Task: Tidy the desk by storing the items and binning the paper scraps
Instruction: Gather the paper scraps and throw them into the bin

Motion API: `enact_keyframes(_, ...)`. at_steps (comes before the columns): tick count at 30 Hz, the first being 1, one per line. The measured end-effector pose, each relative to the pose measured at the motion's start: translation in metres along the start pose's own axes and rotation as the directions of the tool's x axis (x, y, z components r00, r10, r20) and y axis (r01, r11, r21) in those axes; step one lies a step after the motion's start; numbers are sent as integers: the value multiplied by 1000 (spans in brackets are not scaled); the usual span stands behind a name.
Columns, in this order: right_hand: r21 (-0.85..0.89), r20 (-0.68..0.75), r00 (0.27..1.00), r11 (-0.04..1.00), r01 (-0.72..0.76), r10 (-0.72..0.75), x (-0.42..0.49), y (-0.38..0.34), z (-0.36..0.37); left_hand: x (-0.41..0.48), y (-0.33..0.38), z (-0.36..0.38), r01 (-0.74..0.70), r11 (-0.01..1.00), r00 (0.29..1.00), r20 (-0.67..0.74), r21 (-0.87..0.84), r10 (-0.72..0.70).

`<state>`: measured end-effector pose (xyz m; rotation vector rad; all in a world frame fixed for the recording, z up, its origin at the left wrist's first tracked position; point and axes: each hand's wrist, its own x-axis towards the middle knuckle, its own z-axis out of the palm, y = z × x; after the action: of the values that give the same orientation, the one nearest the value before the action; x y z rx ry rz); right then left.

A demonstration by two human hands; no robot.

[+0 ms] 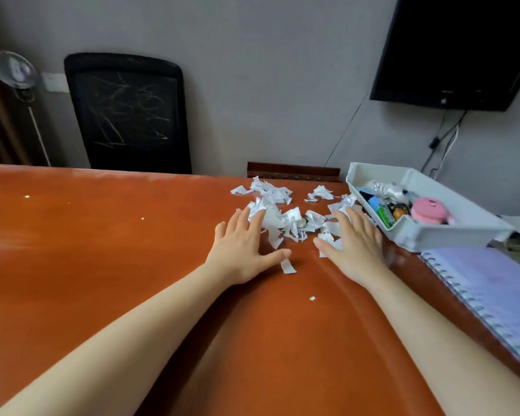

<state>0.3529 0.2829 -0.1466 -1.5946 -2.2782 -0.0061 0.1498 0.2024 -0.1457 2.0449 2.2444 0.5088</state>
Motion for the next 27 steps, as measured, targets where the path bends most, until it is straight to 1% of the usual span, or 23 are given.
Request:
enact_keyframes(4, 9, 15, 1000, 1000, -18, 18, 26, 4, 9, 28, 8, 6, 25, 999, 998, 61, 36, -27)
enact_keyframes(8, 126, 50, 996, 989, -76, 70, 48, 9, 12, 53, 6, 11, 23, 997, 997, 77, 74, -28)
enact_keyframes(10, 140, 84, 994, 987, -84, 72, 55, 11, 13, 63, 3, 12, 3, 999, 997, 83, 50, -7)
enact_keyframes(13, 98, 144, 990, 995, -23, 9, 56, 9, 14, 74, -4, 14, -87, 996, 993, 73, -16, 88)
enact_keyframes(16, 121, 144, 986, 990, 70, -87, 53, 5, 13, 80, -9, 17, -147, 986, 987, 53, -78, 152)
enact_keyframes(21, 284, 109, 982, 952, 116, -153, 49, -4, 10, 79, -6, 15, -139, 984, 989, 43, -108, 144)
enact_keyframes(27, 336, 78, 973, 924, 180, -218, 46, -9, 12, 74, -4, 11, -154, 987, 988, 7, -55, 155)
